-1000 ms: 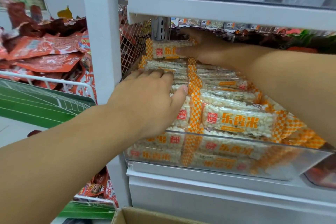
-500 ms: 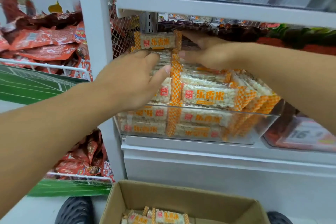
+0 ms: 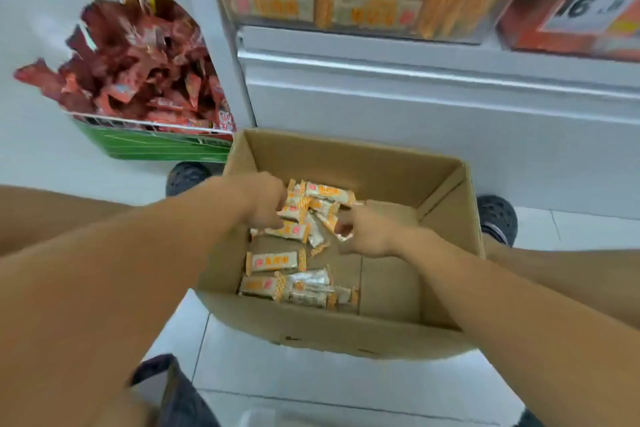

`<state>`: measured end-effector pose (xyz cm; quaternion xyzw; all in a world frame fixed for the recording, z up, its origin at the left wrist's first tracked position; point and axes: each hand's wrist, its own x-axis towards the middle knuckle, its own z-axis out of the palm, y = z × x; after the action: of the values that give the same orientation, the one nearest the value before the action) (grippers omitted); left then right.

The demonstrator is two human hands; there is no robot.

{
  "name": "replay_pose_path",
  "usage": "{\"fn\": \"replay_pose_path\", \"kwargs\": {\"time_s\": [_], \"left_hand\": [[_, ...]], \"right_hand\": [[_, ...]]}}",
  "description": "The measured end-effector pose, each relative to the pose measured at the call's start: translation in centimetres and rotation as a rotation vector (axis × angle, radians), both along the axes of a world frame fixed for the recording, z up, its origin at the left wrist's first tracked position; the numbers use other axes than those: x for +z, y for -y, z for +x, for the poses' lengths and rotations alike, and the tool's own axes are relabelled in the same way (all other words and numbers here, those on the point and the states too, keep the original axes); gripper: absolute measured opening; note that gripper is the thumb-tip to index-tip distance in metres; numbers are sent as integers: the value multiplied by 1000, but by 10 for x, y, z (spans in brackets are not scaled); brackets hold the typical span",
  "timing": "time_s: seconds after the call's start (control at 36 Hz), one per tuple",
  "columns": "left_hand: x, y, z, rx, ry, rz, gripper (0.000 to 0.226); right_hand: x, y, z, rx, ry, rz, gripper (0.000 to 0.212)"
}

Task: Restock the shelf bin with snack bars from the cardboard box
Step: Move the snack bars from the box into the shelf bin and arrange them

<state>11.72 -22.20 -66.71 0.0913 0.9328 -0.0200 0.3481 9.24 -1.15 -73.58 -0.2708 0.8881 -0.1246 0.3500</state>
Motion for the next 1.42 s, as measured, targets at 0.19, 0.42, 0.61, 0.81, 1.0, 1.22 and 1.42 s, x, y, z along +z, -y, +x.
{"fn": "replay_pose_path", "kwargs": {"time_s": [0.19, 0.42, 0.61, 0.81, 1.0, 1.22, 1.42], "left_hand": [[-103, -16, 45, 64, 422, -127, 57], [-131, -3, 42, 53, 437, -66, 58], [-144, -1, 41, 82, 470, 18, 67], [-143, 0, 37, 162, 450, 111, 57], [-119, 0, 10, 746, 333, 585, 66], [-70, -19, -31, 1225, -113, 992, 21], [-14, -34, -28, 1470, 31, 1177, 7]], "right_hand": [[-68, -29, 28, -249, 481, 184, 45], [-102, 5, 26, -213, 660, 195, 50], [-120, 18, 37, -157, 613, 262, 61], [-111, 14, 30, -38, 460, 155, 36], [-47, -25, -36, -419, 526, -72, 30], [31, -66, -59, -677, 476, -381, 11], [78, -52, -41, -799, 65, -805, 26]]}}
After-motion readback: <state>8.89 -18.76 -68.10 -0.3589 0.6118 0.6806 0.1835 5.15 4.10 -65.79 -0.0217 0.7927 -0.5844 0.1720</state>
